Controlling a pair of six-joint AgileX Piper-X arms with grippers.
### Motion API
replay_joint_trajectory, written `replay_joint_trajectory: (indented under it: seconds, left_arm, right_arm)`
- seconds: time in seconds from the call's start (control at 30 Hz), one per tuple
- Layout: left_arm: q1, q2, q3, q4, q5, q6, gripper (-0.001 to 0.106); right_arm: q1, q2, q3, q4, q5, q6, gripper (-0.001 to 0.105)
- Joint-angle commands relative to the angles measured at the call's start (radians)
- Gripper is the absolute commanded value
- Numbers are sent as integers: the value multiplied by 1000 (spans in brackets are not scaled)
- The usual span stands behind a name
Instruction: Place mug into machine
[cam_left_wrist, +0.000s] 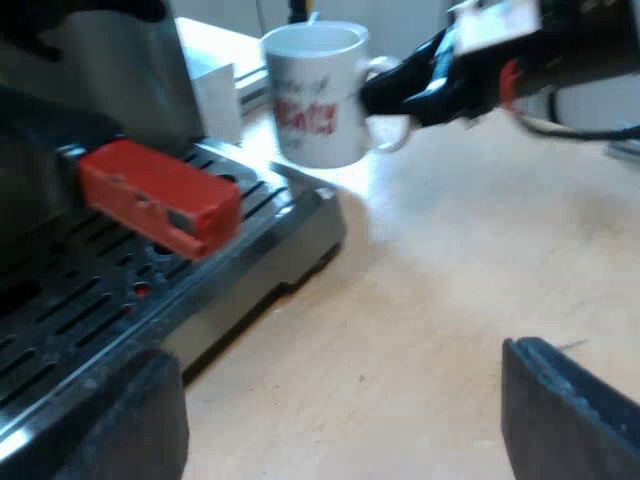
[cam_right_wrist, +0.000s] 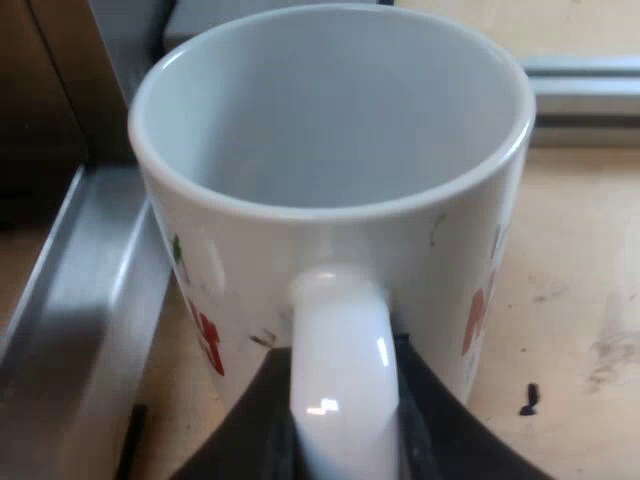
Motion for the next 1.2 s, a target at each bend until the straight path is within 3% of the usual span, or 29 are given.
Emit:
replay_joint_trajectory:
  seconds: [0.03, 0.3, 0.47, 0.7, 0.9, 1.0, 1.2]
  left_arm:
    - [-4, 0, 3, 7, -64, -4, 67]
    - [-4, 2, 39, -3, -234, 5, 67]
    - [-4, 2, 78, -56, -238, 5, 67]
    - [-4, 2, 158, -255, -238, 5, 67]
    - [-4, 2, 190, -270, -238, 1, 67]
    - [-4, 2, 192, -273, -238, -4, 67]
    - [-4, 2, 192, -283, -238, -6, 67]
  right_arm:
    - [1, -124, -4, 98, -7, -29, 0]
    - [80, -502, -4, 449, -55, -61, 0]
    - [248, -613, -15, 580, -42, -61, 0]
    - [505, -578, -22, 568, 176, 37, 0]
    - [644, -458, -22, 442, 264, 48, 0]
    - [668, -385, -22, 334, 290, 82, 0]
    - [667, -233, -63, 186, 290, 89, 0]
